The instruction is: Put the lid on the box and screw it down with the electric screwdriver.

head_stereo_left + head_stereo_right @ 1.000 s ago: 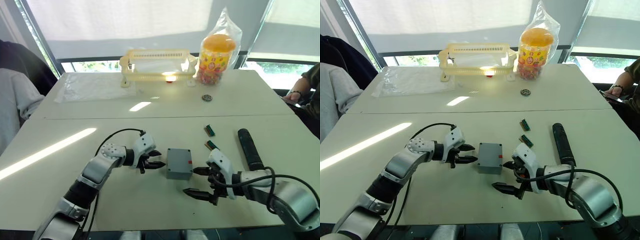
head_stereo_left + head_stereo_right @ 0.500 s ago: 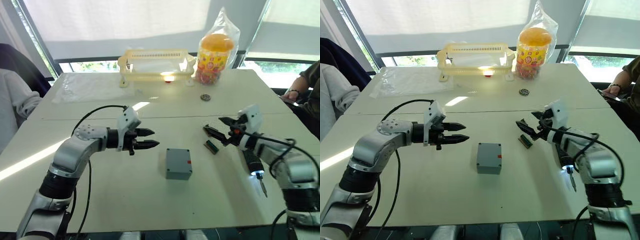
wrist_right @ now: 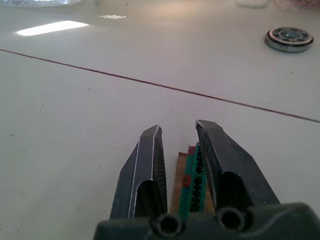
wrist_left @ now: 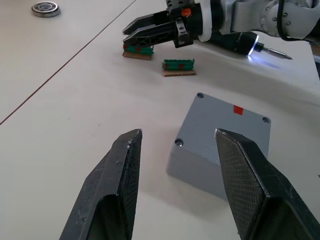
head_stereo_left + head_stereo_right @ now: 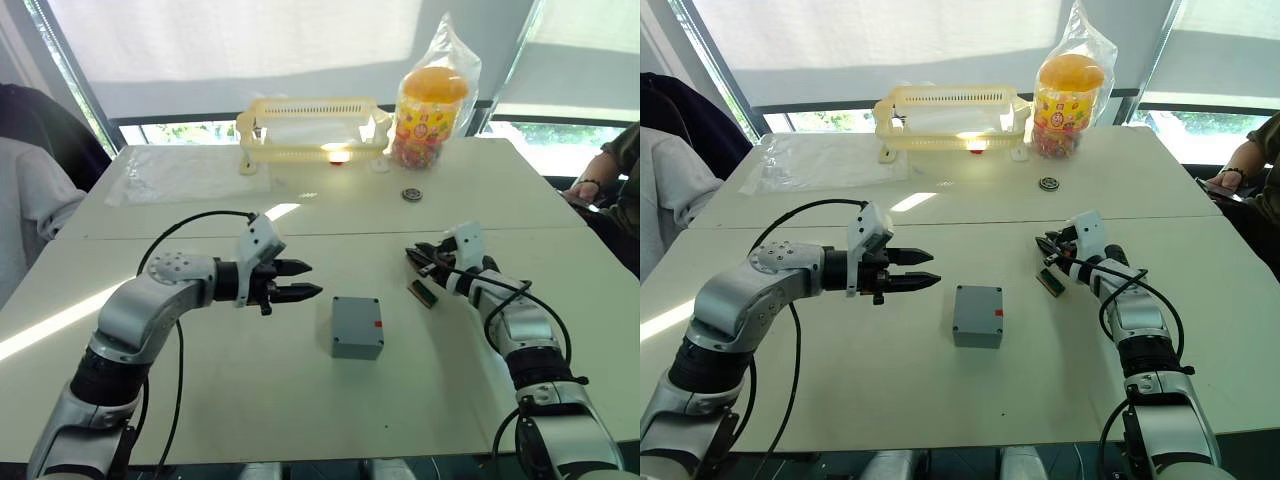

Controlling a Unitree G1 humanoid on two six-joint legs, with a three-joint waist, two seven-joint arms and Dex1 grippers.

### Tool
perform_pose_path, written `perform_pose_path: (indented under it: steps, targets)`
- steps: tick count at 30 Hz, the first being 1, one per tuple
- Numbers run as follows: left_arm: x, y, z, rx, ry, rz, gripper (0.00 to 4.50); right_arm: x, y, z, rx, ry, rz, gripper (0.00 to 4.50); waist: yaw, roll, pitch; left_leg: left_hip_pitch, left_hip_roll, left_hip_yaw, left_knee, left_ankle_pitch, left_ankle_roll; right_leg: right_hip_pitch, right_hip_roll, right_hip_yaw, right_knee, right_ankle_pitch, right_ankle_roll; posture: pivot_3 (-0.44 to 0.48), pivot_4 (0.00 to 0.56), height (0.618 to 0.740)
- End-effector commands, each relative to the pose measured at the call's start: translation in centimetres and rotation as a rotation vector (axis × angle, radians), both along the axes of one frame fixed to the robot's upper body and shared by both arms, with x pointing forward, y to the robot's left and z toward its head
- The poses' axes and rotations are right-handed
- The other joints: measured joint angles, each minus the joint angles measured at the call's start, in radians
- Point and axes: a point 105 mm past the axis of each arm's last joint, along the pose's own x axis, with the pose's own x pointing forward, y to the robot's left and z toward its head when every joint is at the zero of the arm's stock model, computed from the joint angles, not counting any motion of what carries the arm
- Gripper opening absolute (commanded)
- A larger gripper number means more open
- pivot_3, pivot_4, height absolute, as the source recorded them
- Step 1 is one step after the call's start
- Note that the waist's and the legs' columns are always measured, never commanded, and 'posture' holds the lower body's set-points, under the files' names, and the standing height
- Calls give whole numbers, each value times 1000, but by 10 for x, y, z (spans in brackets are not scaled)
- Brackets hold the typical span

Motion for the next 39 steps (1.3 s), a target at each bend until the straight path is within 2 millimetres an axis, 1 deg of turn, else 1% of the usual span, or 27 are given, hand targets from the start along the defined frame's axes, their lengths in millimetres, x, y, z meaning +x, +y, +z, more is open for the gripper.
perform_pose_path:
  steps: [1,9,16,20,23,24,32,39]
  targets:
    - [-5,-2,7,3,-39,-14,2349,6,-3,19,7,-61,-8,1142,-1,0,0,0,0,0,0,0,0,0,0,0,0,0,0,0,150,740]
    - [-4,-1,5,7,-40,-11,2349,10,-4,16,1,-56,-19,1142,-2,0,0,0,0,0,0,0,0,0,0,0,0,0,0,0,150,740]
    - [-3,-2,1,13,-41,-6,2349,12,-8,9,-1,-35,-40,1142,-2,0,0,0,0,0,0,0,0,0,0,0,0,0,0,0,150,740]
    - [-3,-1,1,15,-43,-3,2349,14,-7,10,5,-35,-44,1142,-2,0,0,0,0,0,0,0,-1,0,0,0,1,0,0,0,150,740]
    - [-2,0,0,16,-43,2,2349,16,-6,11,7,-42,-45,276,-3,0,0,0,0,0,0,0,-1,0,0,0,1,0,0,0,150,740]
    - [-2,1,-1,17,-43,4,2349,16,-6,11,8,-42,-46,128,-3,0,0,0,0,0,0,0,-1,0,0,0,1,0,0,0,150,740]
    - [-1,0,-2,21,-48,9,2349,15,-8,12,15,-38,-45,128,-2,0,0,0,0,0,0,0,-1,0,0,0,1,0,0,0,150,740]
    - [0,0,-3,19,-48,10,2349,13,-8,27,51,-77,-58,128,-3,0,0,0,0,0,0,0,-1,0,0,0,1,0,0,0,150,740]
